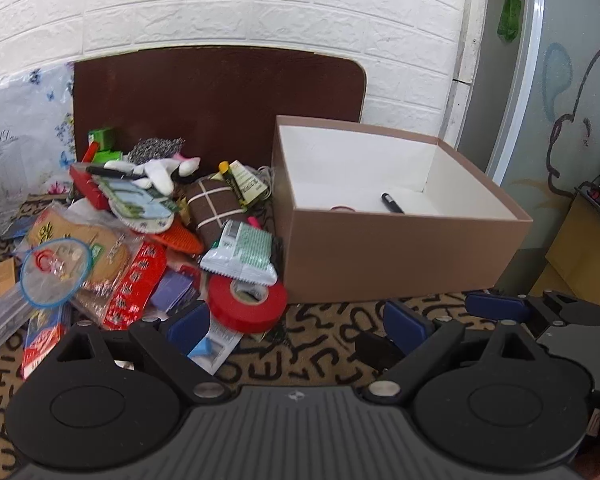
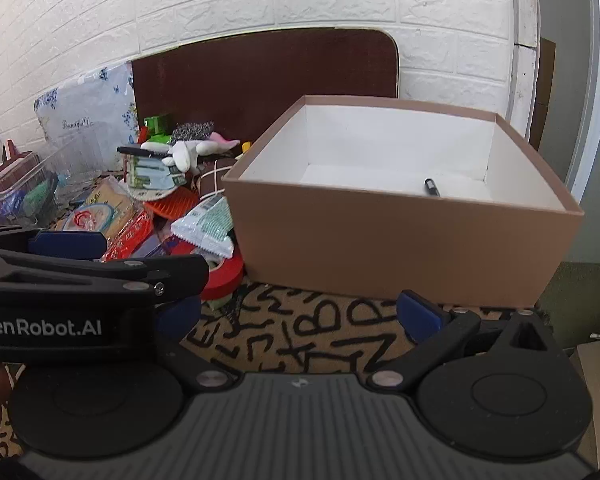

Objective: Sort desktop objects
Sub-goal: 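Grasp the avocado-print tube with the left tool while the right tool grasps the white tube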

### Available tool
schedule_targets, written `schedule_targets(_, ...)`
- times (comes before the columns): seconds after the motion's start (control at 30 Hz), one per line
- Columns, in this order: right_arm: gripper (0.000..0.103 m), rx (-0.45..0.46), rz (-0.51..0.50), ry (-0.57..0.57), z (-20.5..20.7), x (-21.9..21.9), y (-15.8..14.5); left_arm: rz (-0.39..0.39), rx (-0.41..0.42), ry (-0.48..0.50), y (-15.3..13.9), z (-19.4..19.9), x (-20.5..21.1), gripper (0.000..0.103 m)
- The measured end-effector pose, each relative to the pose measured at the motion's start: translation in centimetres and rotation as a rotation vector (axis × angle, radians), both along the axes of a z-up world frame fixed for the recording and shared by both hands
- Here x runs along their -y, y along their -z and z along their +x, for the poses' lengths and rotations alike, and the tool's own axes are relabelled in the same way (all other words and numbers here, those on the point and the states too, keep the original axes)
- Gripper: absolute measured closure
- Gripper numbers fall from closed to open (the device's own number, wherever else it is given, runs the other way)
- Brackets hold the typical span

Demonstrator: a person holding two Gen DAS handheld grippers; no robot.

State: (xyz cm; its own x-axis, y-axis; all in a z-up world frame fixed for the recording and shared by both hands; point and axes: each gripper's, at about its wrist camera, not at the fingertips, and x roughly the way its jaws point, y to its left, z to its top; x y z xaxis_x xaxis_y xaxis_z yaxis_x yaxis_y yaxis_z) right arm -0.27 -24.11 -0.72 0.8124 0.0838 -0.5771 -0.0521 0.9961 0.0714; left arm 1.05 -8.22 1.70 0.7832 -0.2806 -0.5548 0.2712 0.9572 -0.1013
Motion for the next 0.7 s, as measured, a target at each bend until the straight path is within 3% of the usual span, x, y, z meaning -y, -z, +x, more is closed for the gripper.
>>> schedule_targets(0.2,0.002,-0.045,-0.003,-0.069,-1.2,-2.8,2.5,-0.039,-0.047,-0.043,2.8,-1.8,-3.3,0.007)
schedule_targets(0.4,0.002,-0.105,-0.009,-0.145,-1.1,-6.0,4.7,-0.024,-0.091,-0.117,4.9,-2.3,-7.0,0.007)
schedule_targets(0.7,0.002,-0.088,-0.048,-0.218,-0.3,-8.6,5.2,-0.036,-0.119,-0.205,6.4,-0.7,-10.8,0.011)
